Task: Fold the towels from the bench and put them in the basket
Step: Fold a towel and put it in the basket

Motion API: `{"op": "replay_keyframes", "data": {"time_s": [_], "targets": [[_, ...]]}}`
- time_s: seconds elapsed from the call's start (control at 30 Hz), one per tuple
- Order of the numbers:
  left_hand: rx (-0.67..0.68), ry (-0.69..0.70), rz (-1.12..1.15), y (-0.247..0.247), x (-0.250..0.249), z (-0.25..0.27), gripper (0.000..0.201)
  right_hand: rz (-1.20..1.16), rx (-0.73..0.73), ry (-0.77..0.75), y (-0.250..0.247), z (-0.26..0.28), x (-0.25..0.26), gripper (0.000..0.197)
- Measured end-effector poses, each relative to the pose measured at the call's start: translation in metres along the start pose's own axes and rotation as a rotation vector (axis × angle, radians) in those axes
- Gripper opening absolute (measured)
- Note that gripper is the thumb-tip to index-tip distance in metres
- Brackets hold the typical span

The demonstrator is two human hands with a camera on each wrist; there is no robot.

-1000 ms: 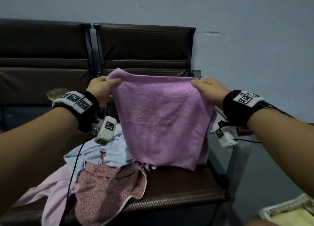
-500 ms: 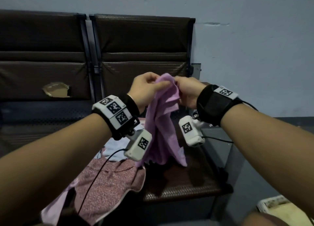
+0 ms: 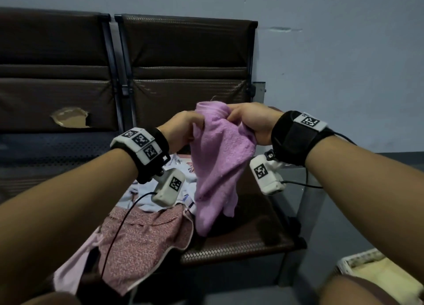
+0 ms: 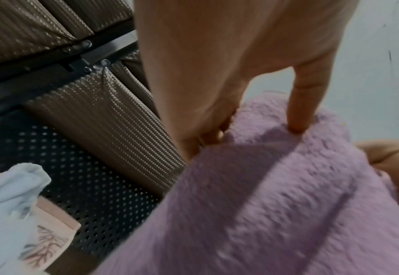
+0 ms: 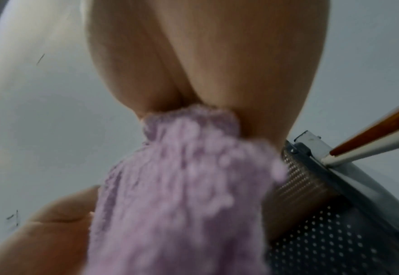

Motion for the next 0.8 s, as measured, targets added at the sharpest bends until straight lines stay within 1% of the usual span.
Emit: {"op": "replay_keyframes", "data": {"time_s": [0.03, 0.07, 0.1, 0.17, 0.2, 0.27, 0.3, 0.33, 0.37, 0.43, 0.47, 0.53, 0.6, 0.67, 0.73, 0.8], "targets": [[0.064, -0.021, 0.008, 0.0, 0.003, 0.0, 0.048, 0.026, 0.002, -0.004, -0.001, 0.0, 0.002, 0.043], [0.07, -0.02, 0.009, -0.003, 0.006, -0.002, 0.041, 0.082, -0.009, -0.003, -0.004, 0.0, 0.004, 0.034], [0.029, 0.0, 0.008, -0.008, 0.006, -0.006, 0.033, 0.173, -0.028, 0.0, -0.009, 0.0, 0.006, 0.029], [-0.087, 0.061, -0.037, -0.018, 0.007, -0.017, 0.023, 0.43, -0.081, 0.025, -0.024, -0.003, 0.01, 0.041], [-0.151, 0.098, -0.117, -0.022, 0.006, -0.024, 0.022, 0.554, -0.119, 0.036, -0.032, -0.006, 0.011, 0.042], [-0.285, 0.187, -0.306, -0.028, 0.002, -0.04, 0.024, 0.743, -0.239, 0.0, -0.049, -0.014, 0.016, 0.035], [-0.346, 0.225, -0.356, -0.03, -0.001, -0.047, 0.025, 0.784, -0.322, -0.04, -0.059, -0.019, 0.018, 0.027], [-0.394, 0.25, -0.377, -0.033, -0.004, -0.055, 0.024, 0.788, -0.403, -0.09, -0.067, -0.023, 0.022, 0.018], [-0.434, 0.27, -0.378, -0.034, -0.008, -0.061, 0.023, 0.767, -0.474, -0.154, -0.074, -0.027, 0.026, 0.013], [-0.49, 0.304, -0.345, -0.036, -0.019, -0.072, 0.018, 0.688, -0.583, -0.309, -0.085, -0.036, 0.034, 0.015], [-0.506, 0.322, -0.309, -0.038, -0.025, -0.077, 0.017, 0.641, -0.606, -0.393, -0.087, -0.039, 0.038, 0.015], [-0.518, 0.36, -0.205, -0.042, -0.035, -0.084, 0.019, 0.541, -0.583, -0.532, -0.085, -0.044, 0.045, 0.018], [-0.489, 0.381, -0.119, -0.048, -0.037, -0.087, 0.016, 0.478, -0.529, -0.585, -0.083, -0.049, 0.047, 0.023], [-0.436, 0.373, -0.086, -0.05, -0.027, -0.086, 0.011, 0.509, -0.493, -0.568, -0.082, -0.05, 0.04, 0.023], [-0.41, 0.327, -0.117, -0.045, -0.005, -0.08, 0.014, 0.563, -0.457, -0.499, -0.085, -0.049, 0.021, 0.024], [-0.381, 0.243, -0.193, -0.036, 0.023, -0.068, 0.022, 0.59, -0.402, -0.407, -0.087, -0.045, -0.007, 0.025]]}}
Point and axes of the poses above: each hand's wrist, its own z-axis away from the middle knuckle, its own y-axis out of the palm, x = y × z, the point moved 5 cm from there along -z, towards the middle knuckle, and after that the axes turned 13 degrees about -z, right-handed, at the moved point
